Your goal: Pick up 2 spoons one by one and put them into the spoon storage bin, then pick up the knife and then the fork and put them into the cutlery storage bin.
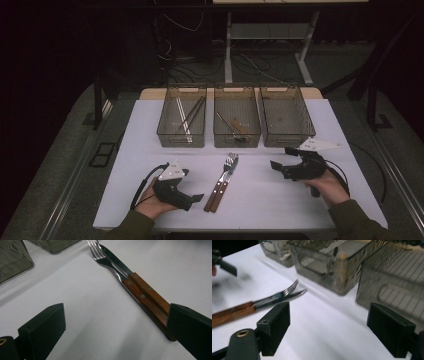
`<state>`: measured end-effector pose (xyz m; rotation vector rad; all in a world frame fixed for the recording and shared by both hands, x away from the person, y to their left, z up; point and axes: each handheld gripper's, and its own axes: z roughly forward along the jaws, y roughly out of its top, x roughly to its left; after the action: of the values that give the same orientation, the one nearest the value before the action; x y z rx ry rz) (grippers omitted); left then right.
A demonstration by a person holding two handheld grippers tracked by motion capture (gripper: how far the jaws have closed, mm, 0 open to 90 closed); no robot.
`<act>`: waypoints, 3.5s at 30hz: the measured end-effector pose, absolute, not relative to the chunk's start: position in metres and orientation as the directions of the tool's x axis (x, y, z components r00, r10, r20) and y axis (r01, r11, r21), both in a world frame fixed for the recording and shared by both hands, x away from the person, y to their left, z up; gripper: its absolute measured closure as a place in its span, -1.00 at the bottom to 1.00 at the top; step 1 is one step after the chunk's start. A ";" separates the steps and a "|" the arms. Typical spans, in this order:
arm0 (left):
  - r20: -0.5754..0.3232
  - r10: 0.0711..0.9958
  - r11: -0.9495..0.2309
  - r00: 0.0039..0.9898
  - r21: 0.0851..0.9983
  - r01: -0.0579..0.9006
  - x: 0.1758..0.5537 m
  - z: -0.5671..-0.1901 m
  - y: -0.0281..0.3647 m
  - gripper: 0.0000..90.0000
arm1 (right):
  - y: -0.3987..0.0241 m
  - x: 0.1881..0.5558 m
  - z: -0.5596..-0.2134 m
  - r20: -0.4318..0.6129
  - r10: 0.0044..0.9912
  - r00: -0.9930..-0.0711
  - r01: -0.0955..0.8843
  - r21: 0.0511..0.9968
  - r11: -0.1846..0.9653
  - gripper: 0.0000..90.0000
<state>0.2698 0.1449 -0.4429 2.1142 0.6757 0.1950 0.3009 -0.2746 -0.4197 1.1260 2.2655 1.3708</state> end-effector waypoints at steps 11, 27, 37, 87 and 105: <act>-0.130 0.550 -0.439 0.825 0.796 0.418 0.268 -0.435 0.141 -0.66 | -0.287 0.268 -0.439 0.143 0.706 -0.694 0.483 0.820 0.308 -0.58; -0.159 0.427 -0.480 0.890 0.795 0.372 0.257 -0.427 0.098 0.82 | -0.286 0.263 -0.442 0.132 0.696 -0.705 0.484 0.808 0.336 -0.58; -0.152 0.357 -0.586 0.922 0.732 0.348 0.250 -0.442 0.065 0.99 | -0.284 0.263 -0.442 0.125 0.698 -0.705 0.484 0.805 0.344 -0.58; -0.113 0.420 -0.574 0.900 0.736 0.360 0.285 -0.430 0.084 0.45 | -0.285 0.263 -0.442 0.125 0.692 -0.711 0.477 0.809 0.343 -0.58; -0.072 0.398 -0.619 0.915 0.715 0.325 0.297 -0.442 0.059 0.59 | -0.283 0.264 -0.441 0.140 0.684 -0.716 0.478 0.812 0.334 -0.58</act>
<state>0.2967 0.0589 -0.4419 2.2859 0.5118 0.1193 0.2637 -0.2834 -0.4413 1.0532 2.3718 1.3238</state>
